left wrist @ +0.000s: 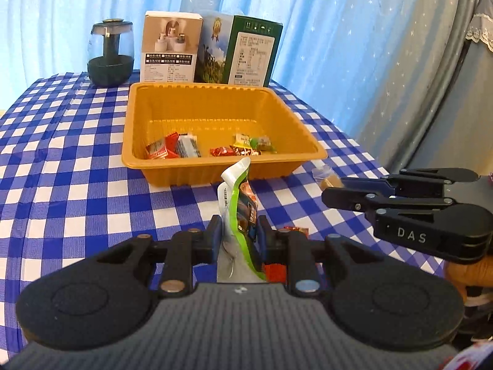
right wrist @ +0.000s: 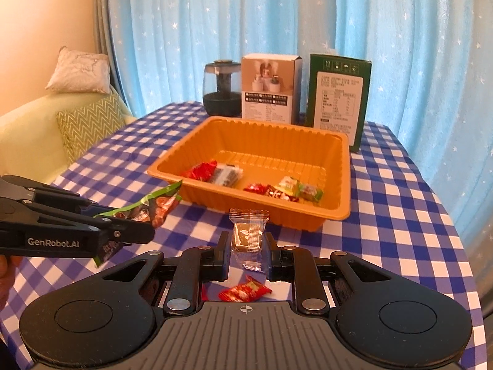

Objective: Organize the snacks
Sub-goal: 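Carry the pouch and cookie packet into the orange tray and open both tools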

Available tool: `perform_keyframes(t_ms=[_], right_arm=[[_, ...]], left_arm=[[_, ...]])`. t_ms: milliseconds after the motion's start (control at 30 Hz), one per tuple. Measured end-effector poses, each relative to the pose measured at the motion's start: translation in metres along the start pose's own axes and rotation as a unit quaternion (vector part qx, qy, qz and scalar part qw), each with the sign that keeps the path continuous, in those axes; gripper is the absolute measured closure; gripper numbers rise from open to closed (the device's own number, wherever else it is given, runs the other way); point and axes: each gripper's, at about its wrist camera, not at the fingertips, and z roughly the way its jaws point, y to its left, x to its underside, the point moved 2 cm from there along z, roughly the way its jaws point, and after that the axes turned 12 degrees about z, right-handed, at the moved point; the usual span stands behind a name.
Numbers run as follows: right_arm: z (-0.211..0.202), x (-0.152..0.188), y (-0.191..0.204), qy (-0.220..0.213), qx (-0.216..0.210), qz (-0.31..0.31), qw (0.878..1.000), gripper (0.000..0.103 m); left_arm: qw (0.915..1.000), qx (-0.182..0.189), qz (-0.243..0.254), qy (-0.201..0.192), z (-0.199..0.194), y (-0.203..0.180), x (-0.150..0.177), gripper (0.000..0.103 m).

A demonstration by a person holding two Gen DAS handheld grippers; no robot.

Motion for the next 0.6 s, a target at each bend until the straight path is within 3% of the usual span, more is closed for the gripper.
perform_keyframes(t_ms=[600], right_arm=[[-0.009, -0.033, -0.004, -0.047, 0.002, 0.033, 0.998, 0.082]], left_arm=[[0.999, -0.003, -0.017, -0.041, -0.003, 0.0, -0.031, 0.082]])
